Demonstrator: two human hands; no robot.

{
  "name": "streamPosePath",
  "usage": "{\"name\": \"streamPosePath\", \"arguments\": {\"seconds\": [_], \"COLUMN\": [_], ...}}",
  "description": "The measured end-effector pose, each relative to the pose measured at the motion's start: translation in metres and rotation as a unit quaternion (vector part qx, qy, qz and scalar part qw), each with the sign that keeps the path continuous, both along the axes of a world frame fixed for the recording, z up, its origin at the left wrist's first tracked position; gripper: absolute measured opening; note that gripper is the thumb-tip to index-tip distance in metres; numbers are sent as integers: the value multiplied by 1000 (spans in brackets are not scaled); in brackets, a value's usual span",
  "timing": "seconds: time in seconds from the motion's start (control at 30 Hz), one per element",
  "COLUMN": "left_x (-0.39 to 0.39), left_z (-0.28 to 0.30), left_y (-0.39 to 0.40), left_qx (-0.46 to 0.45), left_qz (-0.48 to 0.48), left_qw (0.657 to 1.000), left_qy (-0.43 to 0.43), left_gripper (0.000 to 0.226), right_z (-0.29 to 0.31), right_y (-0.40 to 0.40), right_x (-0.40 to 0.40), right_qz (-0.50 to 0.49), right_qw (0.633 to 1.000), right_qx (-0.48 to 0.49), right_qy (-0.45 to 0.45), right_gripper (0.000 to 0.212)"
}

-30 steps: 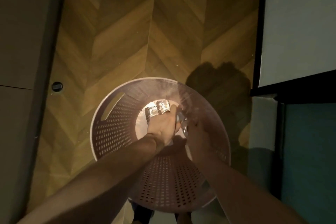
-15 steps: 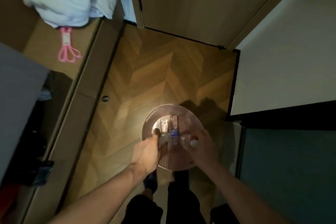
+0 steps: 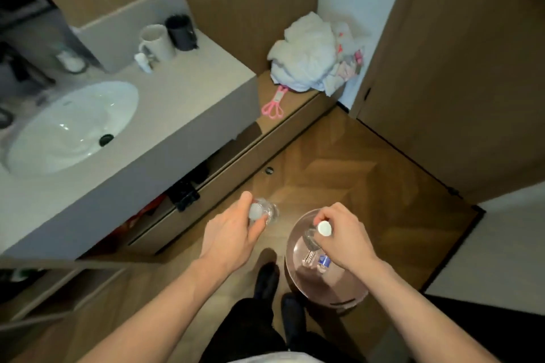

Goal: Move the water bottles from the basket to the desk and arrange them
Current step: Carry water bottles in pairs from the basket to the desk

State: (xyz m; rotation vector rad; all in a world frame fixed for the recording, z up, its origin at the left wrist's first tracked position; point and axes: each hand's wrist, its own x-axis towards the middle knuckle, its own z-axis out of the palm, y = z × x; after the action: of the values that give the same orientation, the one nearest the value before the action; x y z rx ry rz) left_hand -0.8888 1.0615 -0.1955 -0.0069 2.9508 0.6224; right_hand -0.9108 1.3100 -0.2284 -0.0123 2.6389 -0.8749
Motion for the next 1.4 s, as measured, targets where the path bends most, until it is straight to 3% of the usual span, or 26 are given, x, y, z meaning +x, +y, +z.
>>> {"name": "streamPosePath", "arguments": {"seconds": [0.27,0.47,0.67,1.07,1.4], "left_x": [101,191,296,523,649], "left_z": [75,113,152,194,206], "left_y": [-73,-140,-210,-358,-453], "left_qx": [19,27,13,-50,-42], "left_qz": [217,364,450,548,640], "left_qw": [975,928,886,818,742], "left_qy": [45,71,114,170,196], "left_gripper": [21,21,19,22,18], "right_z": [80,133,176,232,254], "right_y": [-101,-209,-329,-540,-688], "right_x": [3,32,99,296,416], "right_qz": [219,377,479,582,667], "right_qw": [974,921,869,791,722], "right_qx": [-16,-41,-66,-155,-166], "right_qy": [58,86,108,109,86], "right_gripper": [19,13,12,12,11]}}
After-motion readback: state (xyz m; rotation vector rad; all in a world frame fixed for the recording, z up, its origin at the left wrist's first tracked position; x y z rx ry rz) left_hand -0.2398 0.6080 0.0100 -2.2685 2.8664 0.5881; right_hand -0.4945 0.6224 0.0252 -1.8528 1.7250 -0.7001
